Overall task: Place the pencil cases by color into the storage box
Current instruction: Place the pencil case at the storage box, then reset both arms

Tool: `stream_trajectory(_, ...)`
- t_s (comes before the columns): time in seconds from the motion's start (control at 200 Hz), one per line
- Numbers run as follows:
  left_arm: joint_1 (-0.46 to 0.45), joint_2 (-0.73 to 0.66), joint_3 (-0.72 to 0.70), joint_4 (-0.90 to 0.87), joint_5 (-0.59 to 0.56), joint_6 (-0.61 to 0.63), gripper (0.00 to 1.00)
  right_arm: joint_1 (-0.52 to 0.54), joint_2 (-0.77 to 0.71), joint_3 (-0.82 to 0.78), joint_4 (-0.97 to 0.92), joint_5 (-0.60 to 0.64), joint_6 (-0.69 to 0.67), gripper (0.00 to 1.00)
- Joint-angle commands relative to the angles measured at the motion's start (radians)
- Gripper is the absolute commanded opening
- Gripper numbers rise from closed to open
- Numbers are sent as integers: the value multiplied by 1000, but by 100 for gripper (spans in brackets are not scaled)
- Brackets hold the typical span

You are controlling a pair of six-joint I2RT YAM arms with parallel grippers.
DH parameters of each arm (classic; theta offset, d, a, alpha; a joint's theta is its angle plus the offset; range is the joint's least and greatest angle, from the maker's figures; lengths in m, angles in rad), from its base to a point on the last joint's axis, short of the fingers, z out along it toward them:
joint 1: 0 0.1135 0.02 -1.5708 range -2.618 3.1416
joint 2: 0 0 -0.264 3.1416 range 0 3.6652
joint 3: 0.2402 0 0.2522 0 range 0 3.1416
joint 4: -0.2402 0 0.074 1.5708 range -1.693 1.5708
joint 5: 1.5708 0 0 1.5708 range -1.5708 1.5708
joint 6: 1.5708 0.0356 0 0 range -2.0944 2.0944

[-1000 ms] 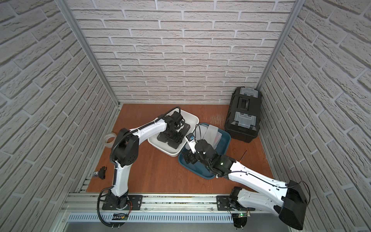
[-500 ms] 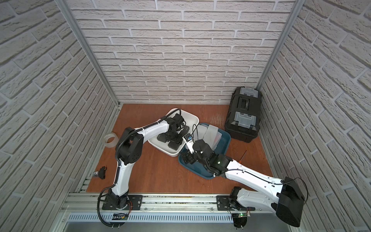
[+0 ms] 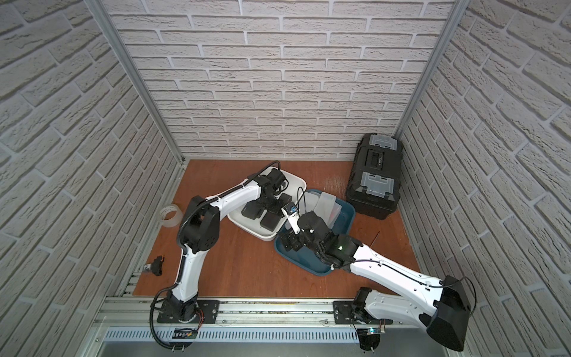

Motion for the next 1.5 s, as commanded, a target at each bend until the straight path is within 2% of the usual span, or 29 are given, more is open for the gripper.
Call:
stream_trajectory(0.0, 19, -29, 88, -89, -35, 43, 98, 6, -60, 61, -85, 36, 17, 95)
stream_trajectory(0.1, 61, -75, 119, -111, -21, 55, 98, 6, -87, 99, -131, 51, 18, 95)
stream_trajectory(0.235, 141, -189, 84, -72, 54, 52, 98, 5, -97, 133, -146, 48, 35, 96)
stream_trajectory(0.515, 333, -496, -114, 67, 169, 13, 98, -49, 5, 231, -155, 19, 38, 96)
stream_trajectory(0.815, 486, -667, -216, 89, 126, -12, 98, -206, 316, 528, -236, -177, 36, 96)
stream_trajectory(0.995, 585, -698, -317, 148, 15, 36, 98, -324, 453, 648, -261, -229, 26, 96)
stream_trajectory(1.06, 604, -689, -335, 152, -13, 53, 98, -372, 437, 644, -244, -223, 21, 96)
stream_trajectory(1.17, 614, -692, -381, 205, -43, 73, 98, -429, 361, 588, -214, -103, -13, 98)
stream_trajectory(1.315, 639, -725, -450, 295, -20, 77, 98, -491, 198, 410, -105, -40, -39, 99)
stream_trajectory(1.495, 663, -767, -597, 463, -26, 72, 98, -503, 53, 240, -37, 83, -54, 100)
